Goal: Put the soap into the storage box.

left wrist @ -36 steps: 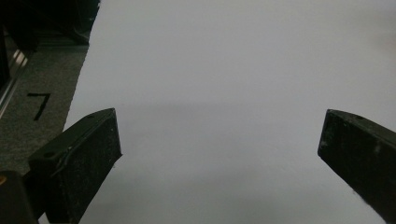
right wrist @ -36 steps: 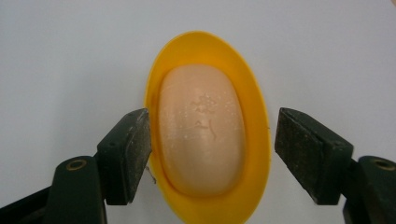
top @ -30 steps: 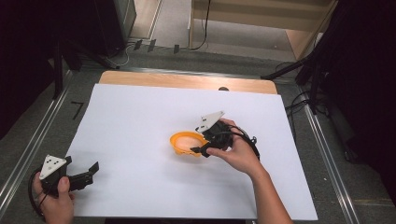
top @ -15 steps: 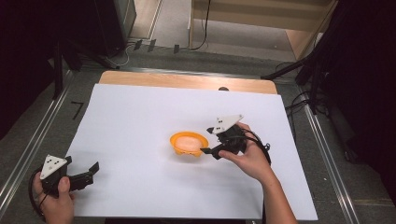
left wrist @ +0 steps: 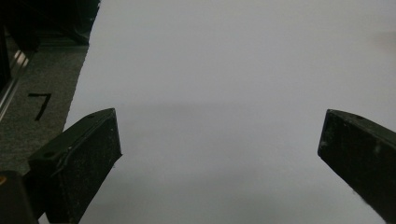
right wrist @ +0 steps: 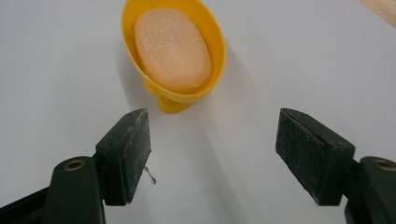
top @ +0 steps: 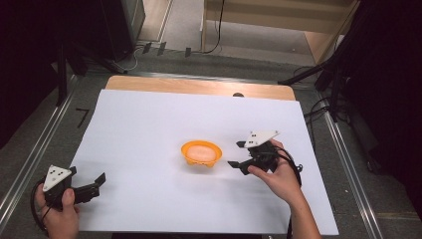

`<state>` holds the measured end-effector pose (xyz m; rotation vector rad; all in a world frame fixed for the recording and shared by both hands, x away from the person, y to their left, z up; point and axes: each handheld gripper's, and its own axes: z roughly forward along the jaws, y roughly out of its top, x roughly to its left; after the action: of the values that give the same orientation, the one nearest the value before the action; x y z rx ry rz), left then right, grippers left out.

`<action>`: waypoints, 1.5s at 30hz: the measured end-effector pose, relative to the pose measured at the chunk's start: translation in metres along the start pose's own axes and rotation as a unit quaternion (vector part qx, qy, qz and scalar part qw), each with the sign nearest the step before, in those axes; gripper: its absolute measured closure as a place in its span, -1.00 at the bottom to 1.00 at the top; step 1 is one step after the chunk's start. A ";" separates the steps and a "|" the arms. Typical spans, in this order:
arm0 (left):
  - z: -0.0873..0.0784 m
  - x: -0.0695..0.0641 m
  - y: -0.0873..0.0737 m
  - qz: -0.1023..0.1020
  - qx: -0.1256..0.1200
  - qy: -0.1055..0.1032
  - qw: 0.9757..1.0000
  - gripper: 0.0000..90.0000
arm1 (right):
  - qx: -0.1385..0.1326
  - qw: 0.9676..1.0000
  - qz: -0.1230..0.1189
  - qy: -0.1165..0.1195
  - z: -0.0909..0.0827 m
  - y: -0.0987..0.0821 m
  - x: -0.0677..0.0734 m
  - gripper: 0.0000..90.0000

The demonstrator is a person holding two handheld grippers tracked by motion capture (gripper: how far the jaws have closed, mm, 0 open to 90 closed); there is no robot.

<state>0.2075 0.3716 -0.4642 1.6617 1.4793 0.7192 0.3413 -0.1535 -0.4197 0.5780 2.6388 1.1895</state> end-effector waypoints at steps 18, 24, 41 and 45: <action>0.000 0.000 0.000 0.000 0.000 0.001 1.000 -1.00 | -0.005 0.996 0.074 -0.058 -0.013 -0.048 -0.003 -0.39; 0.000 0.000 0.000 0.000 0.000 0.001 1.000 -1.00 | -0.008 0.992 0.105 -0.074 -0.019 -0.069 0.000 -0.41; -0.001 0.000 0.000 0.000 -0.001 0.003 1.000 -1.00 | -0.034 0.979 0.164 -0.118 -0.052 -0.126 0.009 -0.50; -0.001 0.000 0.000 0.001 -0.001 0.003 1.000 -1.00 | -0.032 0.976 0.174 -0.125 -0.061 -0.138 0.013 -0.58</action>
<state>0.2069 0.3714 -0.4640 1.6611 1.4821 0.7261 0.2723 -0.2720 -0.4830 1.1330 2.3412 1.1903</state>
